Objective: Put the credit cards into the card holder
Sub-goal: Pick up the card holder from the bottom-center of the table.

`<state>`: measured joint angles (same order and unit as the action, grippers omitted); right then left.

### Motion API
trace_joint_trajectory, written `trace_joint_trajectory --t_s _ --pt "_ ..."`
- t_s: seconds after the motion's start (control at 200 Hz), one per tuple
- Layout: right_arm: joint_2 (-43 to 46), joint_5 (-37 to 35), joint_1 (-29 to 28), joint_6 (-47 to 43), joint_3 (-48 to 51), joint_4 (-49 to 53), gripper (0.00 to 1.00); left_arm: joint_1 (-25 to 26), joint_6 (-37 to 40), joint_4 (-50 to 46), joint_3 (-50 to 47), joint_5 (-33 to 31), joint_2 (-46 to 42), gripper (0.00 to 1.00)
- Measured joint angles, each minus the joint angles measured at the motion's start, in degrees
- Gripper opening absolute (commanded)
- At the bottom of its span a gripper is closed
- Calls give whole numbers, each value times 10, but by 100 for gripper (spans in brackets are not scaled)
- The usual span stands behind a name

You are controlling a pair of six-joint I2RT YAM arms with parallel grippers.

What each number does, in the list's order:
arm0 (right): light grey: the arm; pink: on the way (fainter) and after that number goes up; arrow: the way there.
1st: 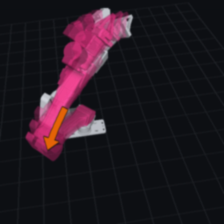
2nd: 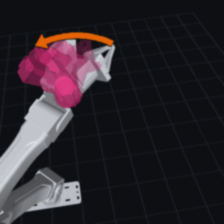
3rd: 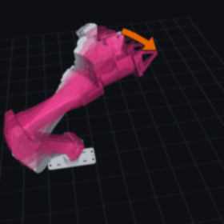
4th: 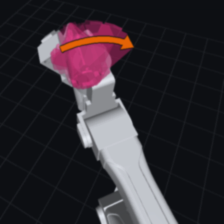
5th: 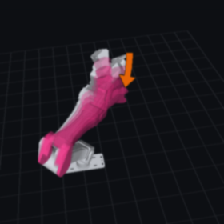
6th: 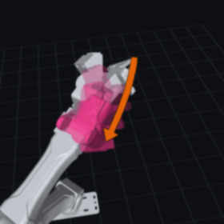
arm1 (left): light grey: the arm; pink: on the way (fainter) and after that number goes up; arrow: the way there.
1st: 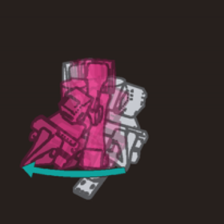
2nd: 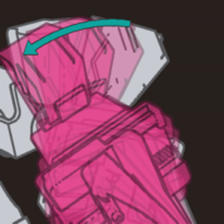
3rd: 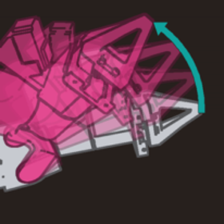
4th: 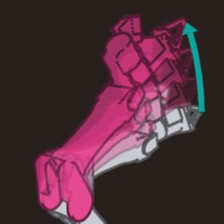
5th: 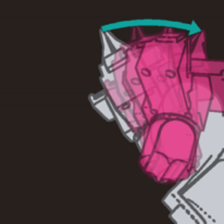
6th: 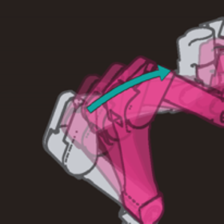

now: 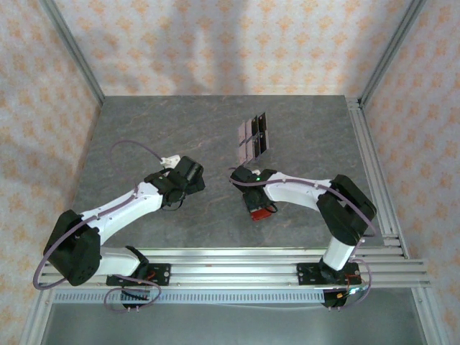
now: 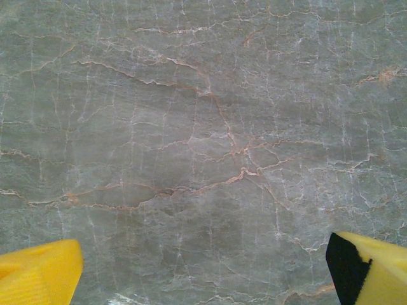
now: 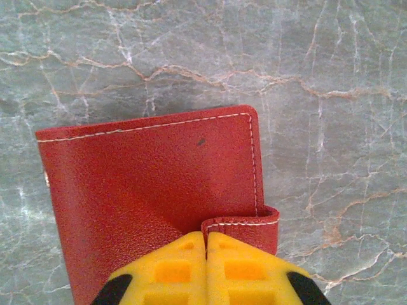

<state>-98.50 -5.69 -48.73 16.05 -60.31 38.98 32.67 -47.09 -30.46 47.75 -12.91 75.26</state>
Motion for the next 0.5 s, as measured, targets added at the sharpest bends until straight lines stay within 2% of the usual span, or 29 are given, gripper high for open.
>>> trace_joint_trajectory --t_s 0.225,0.5 --pt "20 15 0 0 1 0 0 0 0 1 0 12 0 100" --pt "73 62 0 16 0 -16 0 0 -14 38 0 72 0 100"
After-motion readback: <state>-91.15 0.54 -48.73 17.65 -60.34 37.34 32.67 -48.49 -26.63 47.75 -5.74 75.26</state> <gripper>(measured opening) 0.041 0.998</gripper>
